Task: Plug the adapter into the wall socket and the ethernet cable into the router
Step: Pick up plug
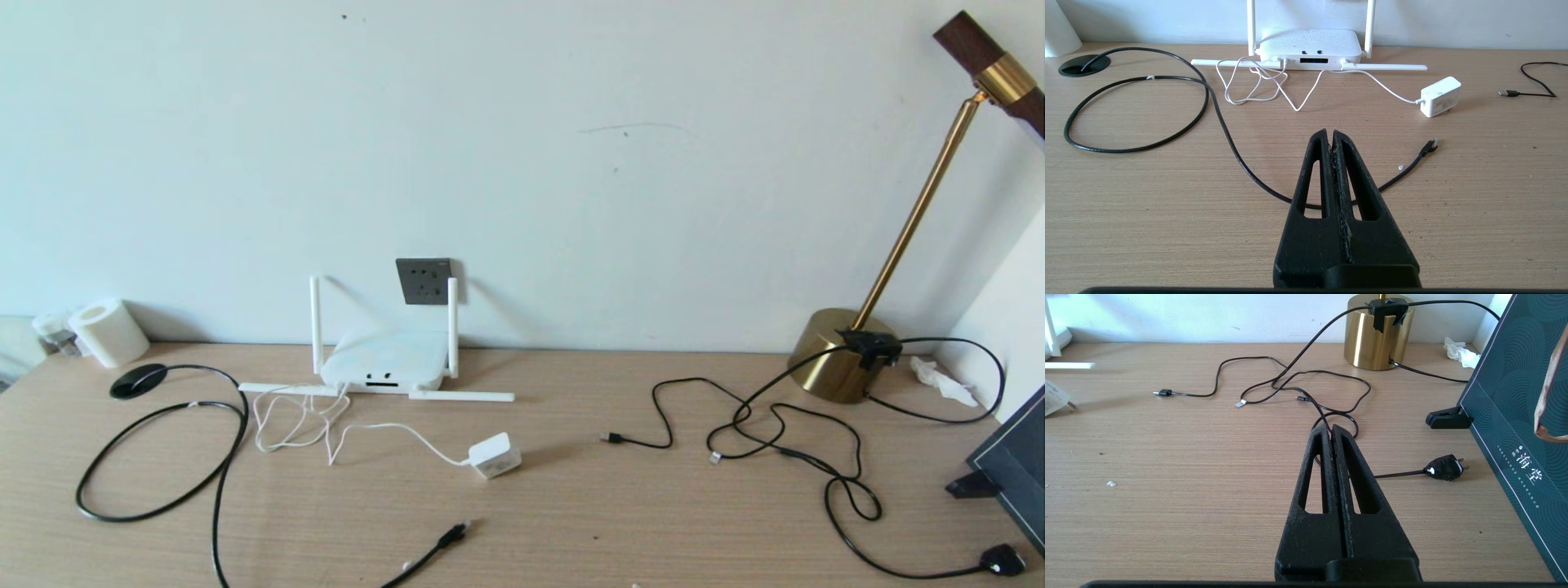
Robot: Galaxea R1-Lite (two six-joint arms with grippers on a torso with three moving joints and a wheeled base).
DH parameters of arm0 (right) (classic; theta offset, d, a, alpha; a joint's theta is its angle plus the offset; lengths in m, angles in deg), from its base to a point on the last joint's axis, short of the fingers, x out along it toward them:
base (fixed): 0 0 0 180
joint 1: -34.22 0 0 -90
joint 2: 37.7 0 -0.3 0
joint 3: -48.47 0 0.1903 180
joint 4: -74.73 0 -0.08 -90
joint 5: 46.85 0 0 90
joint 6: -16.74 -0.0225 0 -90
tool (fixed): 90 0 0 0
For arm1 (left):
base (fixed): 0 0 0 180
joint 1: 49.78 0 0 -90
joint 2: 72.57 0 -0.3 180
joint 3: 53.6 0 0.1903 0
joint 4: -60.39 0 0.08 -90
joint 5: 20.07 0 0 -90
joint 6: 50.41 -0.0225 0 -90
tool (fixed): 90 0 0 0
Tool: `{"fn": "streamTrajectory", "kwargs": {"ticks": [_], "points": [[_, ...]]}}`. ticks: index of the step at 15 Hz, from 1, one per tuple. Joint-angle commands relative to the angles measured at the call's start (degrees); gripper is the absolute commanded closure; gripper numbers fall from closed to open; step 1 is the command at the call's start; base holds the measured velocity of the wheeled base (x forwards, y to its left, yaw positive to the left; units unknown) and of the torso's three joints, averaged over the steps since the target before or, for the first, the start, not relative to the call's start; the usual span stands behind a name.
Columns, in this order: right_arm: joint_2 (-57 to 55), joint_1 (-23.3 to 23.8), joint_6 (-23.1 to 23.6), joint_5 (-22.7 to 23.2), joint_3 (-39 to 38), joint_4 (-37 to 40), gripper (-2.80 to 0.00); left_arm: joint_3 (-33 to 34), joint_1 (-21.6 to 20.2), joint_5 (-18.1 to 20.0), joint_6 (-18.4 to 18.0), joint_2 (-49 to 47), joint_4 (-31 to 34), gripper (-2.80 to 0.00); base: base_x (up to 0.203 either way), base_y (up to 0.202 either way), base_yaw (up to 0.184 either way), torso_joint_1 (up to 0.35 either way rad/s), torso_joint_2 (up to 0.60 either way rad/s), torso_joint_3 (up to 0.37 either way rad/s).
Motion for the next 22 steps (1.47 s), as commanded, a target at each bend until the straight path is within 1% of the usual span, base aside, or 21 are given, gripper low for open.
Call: {"fn": "streamTrajectory", "kwargs": {"ticks": [1,3,4,5,6,7,9,11,12,13,14,15,16,17,18,19,22], "points": [[-0.1,0.0,0.0,0.0,0.0,0.0,0.00,0.1,0.0,0.0,0.0,-0.1,0.0,0.00,0.000,0.000,0.000,0.000,0.00,0.000],[-0.1,0.0,-0.1,0.0,0.0,0.0,0.00,0.0,0.0,0.0,-0.5,-0.1,0.3,0.00,0.000,0.000,0.000,0.000,0.00,0.000],[-0.1,0.0,0.0,0.0,0.0,0.0,0.00,-0.2,0.1,0.5,-1.5,-0.1,0.5,0.00,0.000,0.000,0.000,0.000,0.00,0.000],[-0.1,0.0,-0.1,0.0,0.0,0.0,0.00,-0.4,0.2,1.5,-3.8,-0.1,0.5,0.00,0.000,0.000,0.000,0.000,0.00,0.000],[-0.1,0.0,0.0,0.0,0.0,-0.1,0.00,-2.3,0.2,3.5,-5.4,-0.4,0.6,0.00,0.000,0.000,0.000,0.000,0.00,0.000],[-0.1,0.0,-0.1,0.0,0.0,0.0,0.00,-6.1,0.1,5.8,-6.0,-1.9,1.3,0.00,0.000,0.000,0.000,0.000,0.00,0.000],[-0.1,0.0,-0.1,0.0,0.0,0.0,0.00,-14.3,0.5,9.9,-6.4,-10.2,3.4,0.00,0.000,0.000,0.000,0.000,0.00,0.000],[-0.1,0.0,0.0,0.0,0.0,0.0,0.00,-22.8,2.1,15.2,-7.0,-23.6,5.0,0.00,0.000,0.000,0.000,0.000,0.00,0.000],[-0.1,0.0,-0.1,0.0,0.0,0.0,0.00,-25.3,3.3,17.1,-8.2,-30.1,5.6,0.00,0.000,0.000,0.000,0.000,0.00,0.000],[-0.1,0.0,0.0,0.0,0.0,0.0,0.00,-27.1,4.8,18.7,-10.6,-37.1,6.1,0.00,0.000,0.000,0.000,0.000,0.00,0.000],[-0.1,0.0,0.0,0.0,0.0,0.0,0.00,-28.0,6.2,19.8,-13.8,-43.6,6.5,0.00,0.000,0.000,0.000,0.000,0.00,0.000],[-0.1,0.0,0.0,0.0,0.0,0.0,0.00,-28.6,7.5,20.7,-18.0,-50.2,6.7,0.00,0.000,0.000,0.000,0.000,0.00,0.000],[-0.1,0.0,-0.1,0.0,0.0,-0.1,0.00,-29.0,8.5,21.3,-23.0,-56.6,6.8,0.00,0.000,0.000,0.000,0.000,0.00,0.000],[-0.1,0.0,0.0,0.0,0.0,0.0,0.00,-29.4,9.3,21.6,-29.2,-62.8,6.8,-2.80,0.000,0.000,0.000,0.000,0.00,0.000],[-0.1,0.0,-0.1,0.0,0.0,0.0,0.00,-29.9,10.2,21.7,-34.6,-68.4,6.6,-2.80,0.000,0.000,0.000,0.000,0.00,0.000],[-0.1,0.0,-0.1,0.0,0.0,0.0,0.00,-30.6,11.2,21.6,-38.6,-73.5,6.4,-2.80,0.000,0.000,0.000,0.000,0.00,0.000],[-0.1,0.0,-0.1,0.0,0.0,0.0,0.00,-32.4,13.7,21.4,-46.9,-85.4,5.9,-2.80,0.000,0.000,0.000,0.000,0.00,0.000]]}}
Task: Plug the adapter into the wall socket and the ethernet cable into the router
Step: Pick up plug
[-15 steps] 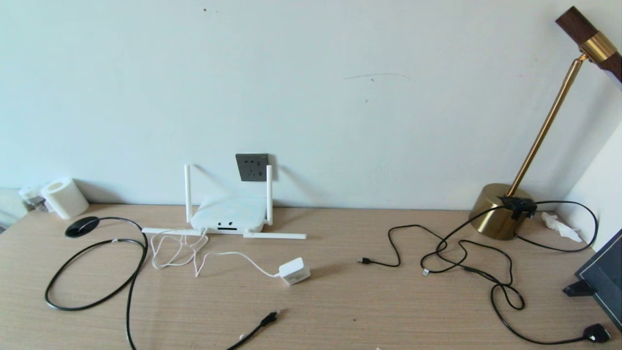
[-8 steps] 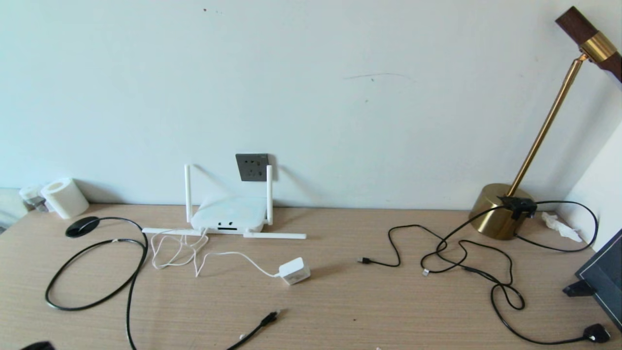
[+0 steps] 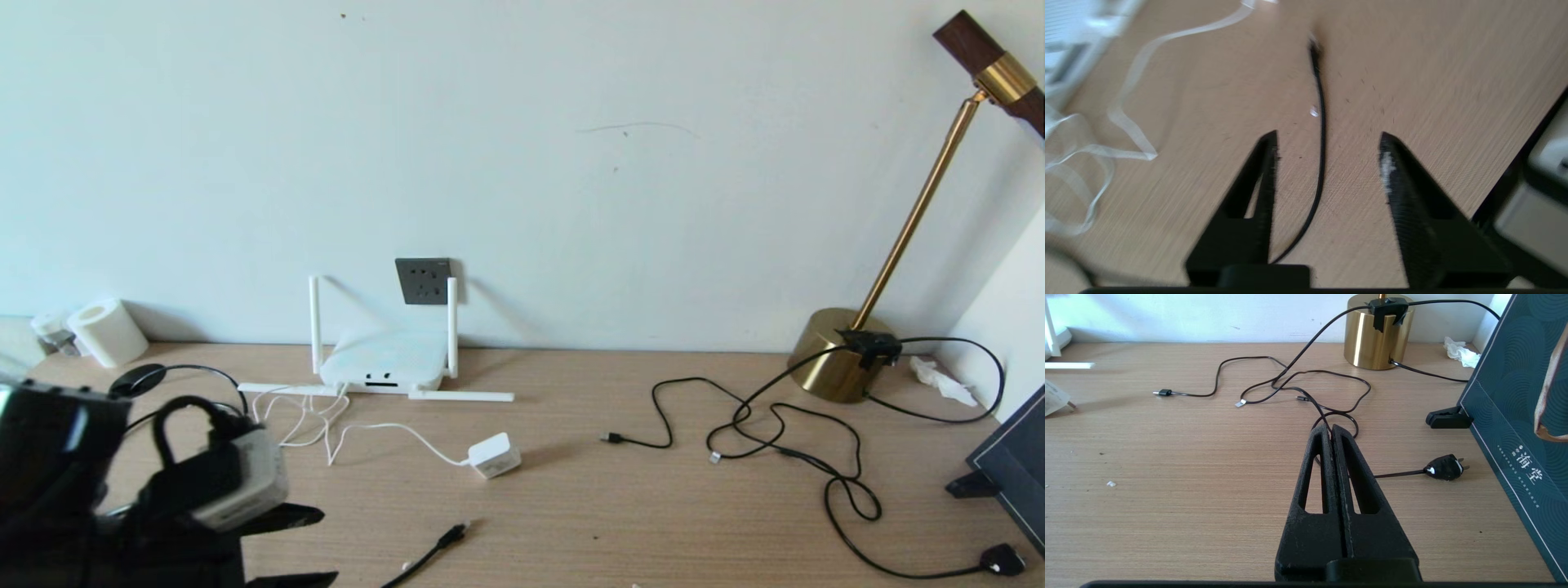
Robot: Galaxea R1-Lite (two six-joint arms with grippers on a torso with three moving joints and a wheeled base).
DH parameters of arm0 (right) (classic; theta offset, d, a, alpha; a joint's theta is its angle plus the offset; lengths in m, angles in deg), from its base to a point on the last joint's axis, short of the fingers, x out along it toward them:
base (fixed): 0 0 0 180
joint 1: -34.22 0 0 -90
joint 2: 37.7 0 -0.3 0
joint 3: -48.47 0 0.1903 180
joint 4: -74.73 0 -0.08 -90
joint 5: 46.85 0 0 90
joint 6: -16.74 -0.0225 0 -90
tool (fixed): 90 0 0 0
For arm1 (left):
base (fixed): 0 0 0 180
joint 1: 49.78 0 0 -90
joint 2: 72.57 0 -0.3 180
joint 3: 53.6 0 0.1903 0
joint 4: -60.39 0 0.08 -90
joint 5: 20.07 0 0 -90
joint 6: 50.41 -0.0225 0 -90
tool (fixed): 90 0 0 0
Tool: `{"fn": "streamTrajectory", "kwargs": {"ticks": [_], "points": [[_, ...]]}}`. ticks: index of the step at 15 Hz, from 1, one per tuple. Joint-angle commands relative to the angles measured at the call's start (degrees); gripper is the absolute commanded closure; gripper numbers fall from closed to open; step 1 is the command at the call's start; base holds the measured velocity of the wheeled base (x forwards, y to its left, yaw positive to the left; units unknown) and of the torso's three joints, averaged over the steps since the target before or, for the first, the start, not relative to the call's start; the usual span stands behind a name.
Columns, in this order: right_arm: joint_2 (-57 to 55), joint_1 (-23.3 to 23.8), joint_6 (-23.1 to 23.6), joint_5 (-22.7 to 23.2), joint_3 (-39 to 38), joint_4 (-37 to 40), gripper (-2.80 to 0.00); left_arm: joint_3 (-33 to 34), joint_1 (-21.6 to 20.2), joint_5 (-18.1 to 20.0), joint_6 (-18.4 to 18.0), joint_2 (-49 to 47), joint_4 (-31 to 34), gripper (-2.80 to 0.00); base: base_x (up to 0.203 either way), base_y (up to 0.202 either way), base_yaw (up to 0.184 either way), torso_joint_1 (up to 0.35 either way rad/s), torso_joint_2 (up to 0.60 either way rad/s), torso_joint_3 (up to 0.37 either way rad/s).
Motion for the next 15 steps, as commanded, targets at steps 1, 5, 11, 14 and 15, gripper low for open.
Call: {"fn": "streamTrajectory", "kwargs": {"ticks": [1,5,11,14,15], "points": [[-0.1,0.0,0.0,0.0,0.0,0.0,0.00,-1.9,1.6,0.1,-5.9,-14.7,-0.1,-2.80,0.000,0.000,0.000,0.000,0.00,0.000],[-0.1,0.0,0.0,0.0,0.0,0.0,0.00,-11.1,2.7,-3.1,-19.0,-26.7,-0.3,-2.80,0.000,0.000,0.000,0.000,0.00,0.000],[-0.1,0.0,0.0,0.0,0.0,0.0,0.00,-22.4,6.7,-11.9,-23.5,-32.3,5.7,-2.80,0.000,0.000,0.000,0.000,0.00,0.000],[-0.1,0.0,0.0,0.0,0.0,-0.1,0.00,-26.0,9.5,-13.9,-23.3,-35.4,8.7,-2.80,0.000,0.000,0.000,0.000,0.00,0.000],[-0.1,0.0,0.0,0.0,0.0,0.0,0.00,-27.3,10.1,-14.0,-22.7,-36.5,8.8,-2.80,0.000,0.000,0.000,0.000,0.00,0.000]]}}
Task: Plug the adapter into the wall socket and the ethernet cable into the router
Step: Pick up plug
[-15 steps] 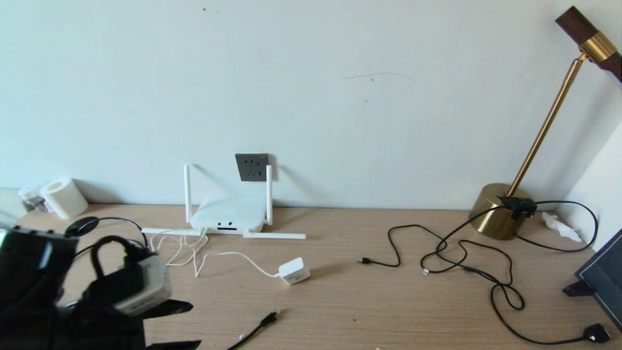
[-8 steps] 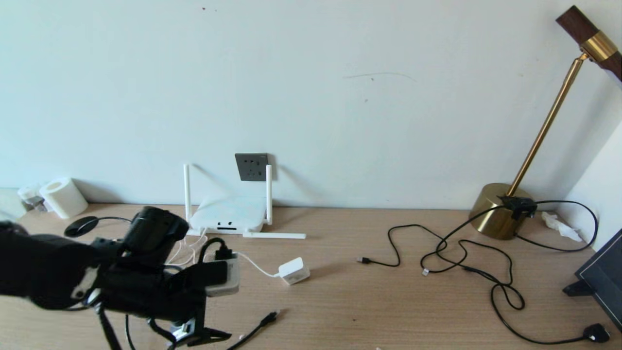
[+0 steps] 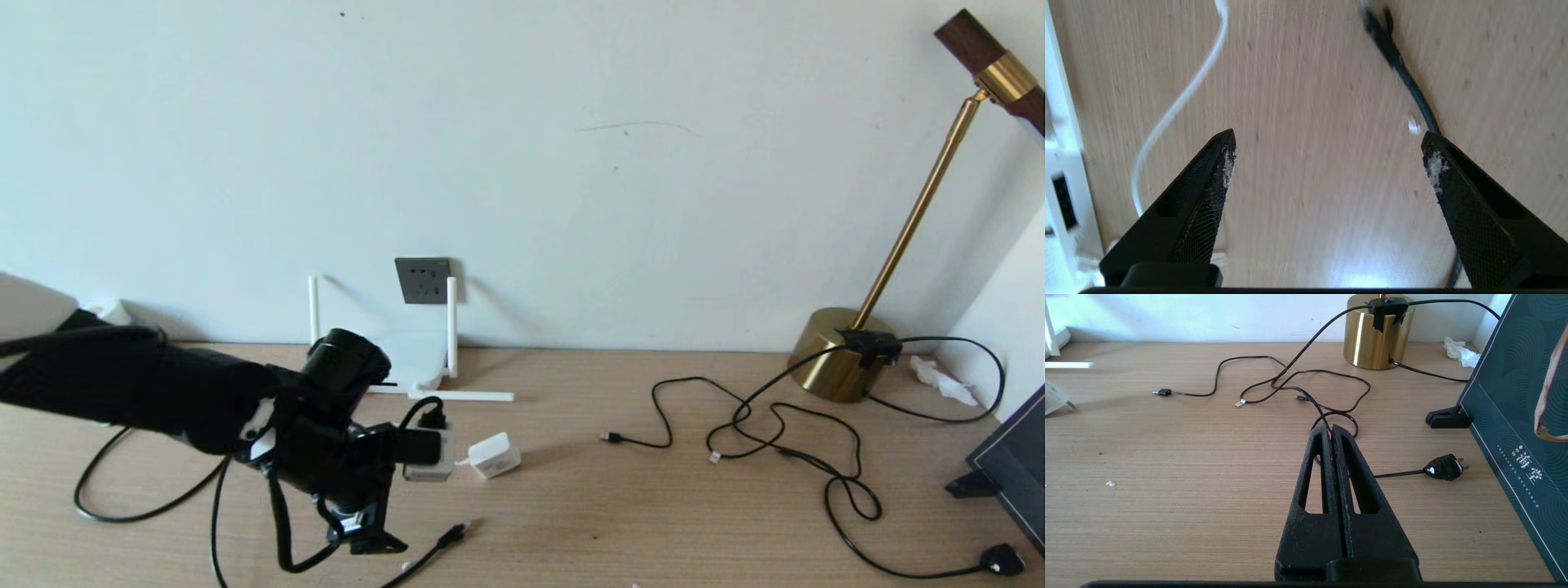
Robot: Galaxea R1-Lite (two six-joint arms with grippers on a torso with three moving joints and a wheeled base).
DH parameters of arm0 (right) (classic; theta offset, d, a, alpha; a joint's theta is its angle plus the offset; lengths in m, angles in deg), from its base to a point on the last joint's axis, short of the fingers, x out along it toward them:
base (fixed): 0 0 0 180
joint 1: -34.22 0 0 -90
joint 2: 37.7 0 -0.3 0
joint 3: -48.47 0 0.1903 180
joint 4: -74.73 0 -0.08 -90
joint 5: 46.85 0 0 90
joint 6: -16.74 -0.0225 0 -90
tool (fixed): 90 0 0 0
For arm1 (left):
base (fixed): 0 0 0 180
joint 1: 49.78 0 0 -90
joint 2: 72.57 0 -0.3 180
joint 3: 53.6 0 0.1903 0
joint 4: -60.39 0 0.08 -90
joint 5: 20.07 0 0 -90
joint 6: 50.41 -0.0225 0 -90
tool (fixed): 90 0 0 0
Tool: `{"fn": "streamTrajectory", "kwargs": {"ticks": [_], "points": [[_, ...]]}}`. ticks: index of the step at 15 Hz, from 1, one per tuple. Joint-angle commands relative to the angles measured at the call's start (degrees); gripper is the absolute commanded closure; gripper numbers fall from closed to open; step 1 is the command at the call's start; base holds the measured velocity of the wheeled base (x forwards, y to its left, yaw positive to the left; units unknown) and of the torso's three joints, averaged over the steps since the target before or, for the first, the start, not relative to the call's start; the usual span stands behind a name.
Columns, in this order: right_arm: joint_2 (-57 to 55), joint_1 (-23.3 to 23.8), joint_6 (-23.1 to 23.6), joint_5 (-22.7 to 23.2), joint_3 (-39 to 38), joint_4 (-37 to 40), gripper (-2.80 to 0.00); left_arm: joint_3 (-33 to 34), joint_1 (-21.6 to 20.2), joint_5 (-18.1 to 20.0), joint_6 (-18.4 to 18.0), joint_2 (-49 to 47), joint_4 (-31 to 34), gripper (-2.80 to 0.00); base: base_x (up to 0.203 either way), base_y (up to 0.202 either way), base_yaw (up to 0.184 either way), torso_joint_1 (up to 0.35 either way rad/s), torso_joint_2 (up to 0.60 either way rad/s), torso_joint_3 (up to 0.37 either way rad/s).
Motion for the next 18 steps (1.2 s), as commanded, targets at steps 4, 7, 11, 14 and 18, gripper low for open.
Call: {"fn": "streamTrajectory", "kwargs": {"ticks": [4,7,11,14,18], "points": [[-0.1,0.0,0.0,0.0,0.0,0.0,0.00,-7.2,0.4,-0.2,1.8,-5.2,0.3,-2.80,0.000,0.000,0.000,0.000,0.00,0.000],[-0.1,0.0,-0.1,0.0,0.0,0.0,0.00,-12.6,-1.6,-0.4,1.5,-4.8,4.7,-2.80,0.000,0.000,0.000,0.000,0.00,0.000],[-0.1,0.0,0.0,0.0,0.0,0.0,0.00,-15.8,-1.7,-0.5,1.3,-4.6,5.6,-2.80,0.000,0.000,0.000,0.000,0.00,0.000],[-0.1,0.0,-0.1,0.0,0.0,0.0,0.00,-16.5,-0.6,0.1,1.4,-5.0,6.9,-2.80,0.000,0.000,0.000,0.000,0.00,0.000],[-0.1,0.0,0.0,0.0,0.0,0.0,0.00,-22.3,-0.4,2.2,0.2,-9.9,8.8,-2.80,0.000,0.000,0.000,0.000,0.00,0.000]]}}
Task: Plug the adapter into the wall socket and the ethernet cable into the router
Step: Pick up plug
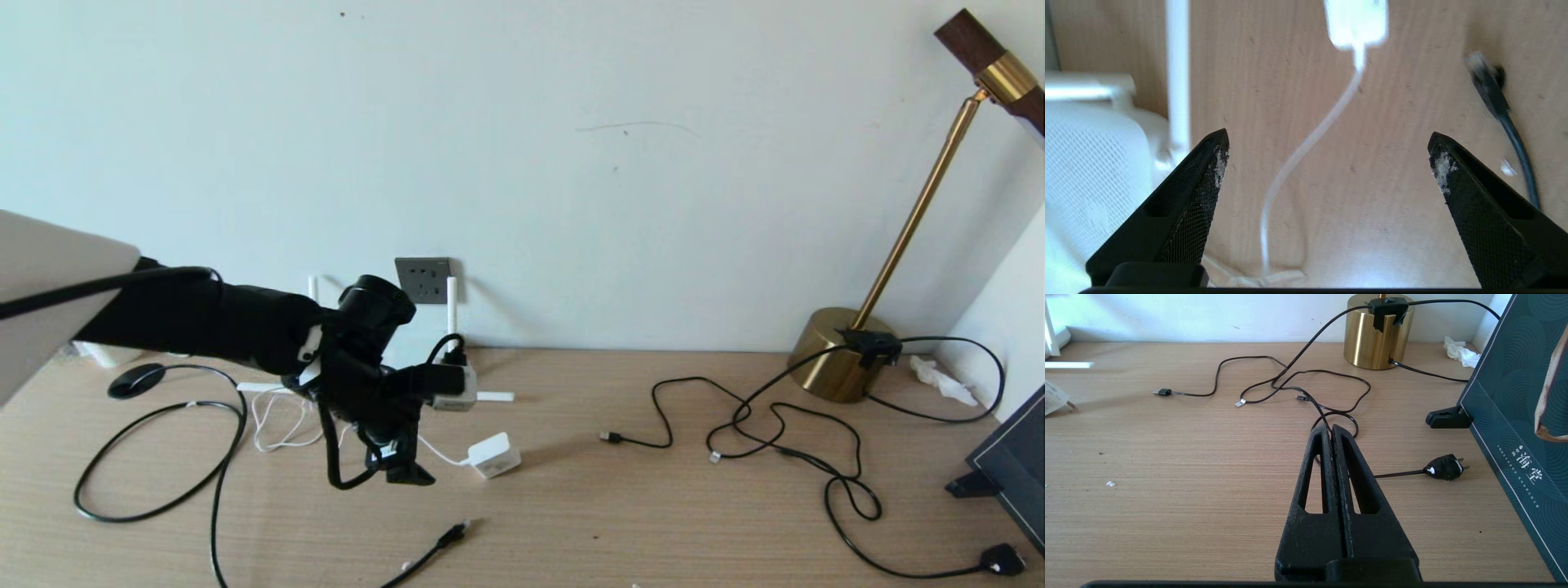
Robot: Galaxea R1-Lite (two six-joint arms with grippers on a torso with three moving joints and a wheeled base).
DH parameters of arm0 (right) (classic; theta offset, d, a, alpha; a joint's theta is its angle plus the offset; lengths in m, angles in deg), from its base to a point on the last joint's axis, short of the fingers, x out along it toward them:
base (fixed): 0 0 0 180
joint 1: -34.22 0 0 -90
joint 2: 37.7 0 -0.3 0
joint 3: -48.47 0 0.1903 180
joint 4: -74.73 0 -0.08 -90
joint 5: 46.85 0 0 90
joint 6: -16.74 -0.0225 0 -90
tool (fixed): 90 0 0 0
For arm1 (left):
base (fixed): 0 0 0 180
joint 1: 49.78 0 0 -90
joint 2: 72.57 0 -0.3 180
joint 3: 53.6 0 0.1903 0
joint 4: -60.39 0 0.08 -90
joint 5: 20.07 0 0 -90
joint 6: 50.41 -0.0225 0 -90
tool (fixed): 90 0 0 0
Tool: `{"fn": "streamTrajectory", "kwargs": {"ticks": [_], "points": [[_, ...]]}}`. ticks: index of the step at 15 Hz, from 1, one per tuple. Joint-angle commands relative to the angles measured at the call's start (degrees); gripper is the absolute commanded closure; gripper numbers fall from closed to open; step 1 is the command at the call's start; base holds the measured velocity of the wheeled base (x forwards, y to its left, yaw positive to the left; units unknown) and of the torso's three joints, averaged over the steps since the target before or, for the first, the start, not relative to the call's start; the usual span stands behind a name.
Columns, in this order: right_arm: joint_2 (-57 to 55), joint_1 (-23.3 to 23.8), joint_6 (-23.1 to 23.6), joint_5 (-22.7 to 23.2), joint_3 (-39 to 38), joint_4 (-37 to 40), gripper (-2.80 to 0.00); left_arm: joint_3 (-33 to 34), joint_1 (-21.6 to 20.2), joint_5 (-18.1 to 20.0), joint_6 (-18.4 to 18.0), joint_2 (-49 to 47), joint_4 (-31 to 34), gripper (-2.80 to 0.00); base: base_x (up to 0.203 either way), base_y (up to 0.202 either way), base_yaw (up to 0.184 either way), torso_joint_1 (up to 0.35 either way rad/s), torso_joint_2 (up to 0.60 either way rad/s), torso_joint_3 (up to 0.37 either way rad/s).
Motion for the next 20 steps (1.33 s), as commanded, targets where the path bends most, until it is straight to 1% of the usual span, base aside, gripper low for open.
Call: {"fn": "streamTrajectory", "kwargs": {"ticks": [1,4,5,7,9,12,15,18,20], "points": [[-0.1,0.0,0.0,0.0,0.0,0.0,0.00,-4.4,0.5,1.4,-0.5,-3.7,0.3,-2.80,0.000,0.000,0.000,0.000,0.00,0.000],[-0.1,0.0,-0.1,0.0,0.0,0.0,0.00,-11.1,2.0,1.9,-0.3,-6.8,3.4,-2.80,0.000,0.000,0.000,0.000,0.00,0.000],[-0.1,0.0,-0.1,0.0,0.0,0.0,0.00,-12.7,2.5,2.2,-0.2,-7.8,4.5,-2.80,0.000,0.000,0.000,0.000,0.00,0.000],[-0.1,0.0,-0.1,0.0,0.0,0.0,0.00,-14.6,2.6,2.4,-0.1,-10.1,4.6,-2.80,0.000,0.000,0.000,0.000,0.00,0.000],[-0.1,0.0,0.0,0.0,0.0,0.0,0.00,-14.6,2.8,2.4,0.0,-10.8,4.8,-2.80,0.000,0.000,0.000,0.000,0.00,0.000],[-0.1,0.0,-0.1,0.0,0.0,0.0,0.00,-15.5,3.8,2.4,2.5,-12.8,4.3,-2.80,0.000,0.000,0.000,0.000,0.00,0.000],[-0.1,0.0,-0.1,0.0,0.0,0.0,0.00,-16.3,4.9,2.5,8.2,-13.9,4.3,-2.80,0.000,0.000,0.000,0.000,0.00,0.000],[-0.1,0.0,-0.1,0.0,0.0,0.0,0.00,-15.7,4.9,2.5,8.3,-13.0,5.1,-2.80,0.000,0.000,0.000,0.000,0.00,0.000],[-0.1,0.0,0.0,0.0,0.0,-0.1,0.00,-13.9,5.0,2.6,8.2,-10.5,5.6,-2.80,0.000,0.000,0.000,0.000,0.00,0.000]]}}
